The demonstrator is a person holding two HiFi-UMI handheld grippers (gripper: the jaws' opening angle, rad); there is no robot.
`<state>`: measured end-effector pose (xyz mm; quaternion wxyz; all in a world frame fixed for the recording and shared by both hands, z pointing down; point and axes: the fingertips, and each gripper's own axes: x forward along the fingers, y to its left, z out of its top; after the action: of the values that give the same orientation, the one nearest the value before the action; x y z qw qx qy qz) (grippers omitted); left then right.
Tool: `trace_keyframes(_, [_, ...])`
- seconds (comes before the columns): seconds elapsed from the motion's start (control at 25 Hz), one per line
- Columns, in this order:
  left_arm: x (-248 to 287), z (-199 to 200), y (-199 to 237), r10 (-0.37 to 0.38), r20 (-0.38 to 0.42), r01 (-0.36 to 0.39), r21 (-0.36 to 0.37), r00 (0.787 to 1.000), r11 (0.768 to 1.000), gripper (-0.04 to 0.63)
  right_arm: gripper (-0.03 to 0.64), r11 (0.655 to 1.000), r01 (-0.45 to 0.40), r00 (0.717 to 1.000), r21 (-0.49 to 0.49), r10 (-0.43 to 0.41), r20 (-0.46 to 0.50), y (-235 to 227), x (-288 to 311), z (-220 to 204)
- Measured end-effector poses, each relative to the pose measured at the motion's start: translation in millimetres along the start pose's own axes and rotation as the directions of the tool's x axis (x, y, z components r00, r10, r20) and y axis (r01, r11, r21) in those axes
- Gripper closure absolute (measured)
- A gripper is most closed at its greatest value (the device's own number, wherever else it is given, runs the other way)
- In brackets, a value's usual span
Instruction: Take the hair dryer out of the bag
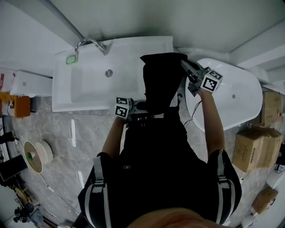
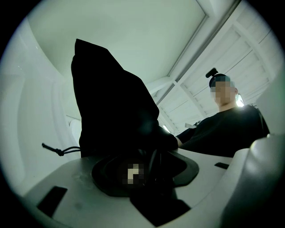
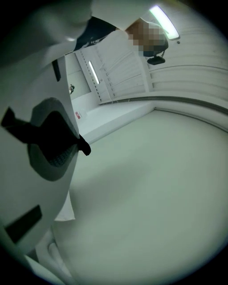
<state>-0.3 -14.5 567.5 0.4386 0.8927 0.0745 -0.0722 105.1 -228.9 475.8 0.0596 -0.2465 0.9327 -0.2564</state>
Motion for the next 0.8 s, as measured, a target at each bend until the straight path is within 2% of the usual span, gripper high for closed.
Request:
trace_keyframes(0.12, [-1,0,0,0.0,-0.003,0.0,0.003,1.0,1.0,0.402,0.549,0.998,0.069,0.997,-0.003,-0.069,0.044,-17,-10,18])
trace_keyframes(0.4, [-4,0,-1,-0.003,-0.017,0.003,0.003,1.0,1.0,0.402,0.549,0.985,0.174,0.98,-0.016,-0.172,0.103,-37,-28,43])
trace_keyframes(0.8, [-12,-4,3,0.011,-0.026,-0.012,-0.011,1.0,1.0,0.402,0.549,0.973,0.222,0.965,-0.065,-0.21,0.154,-46,-34,74])
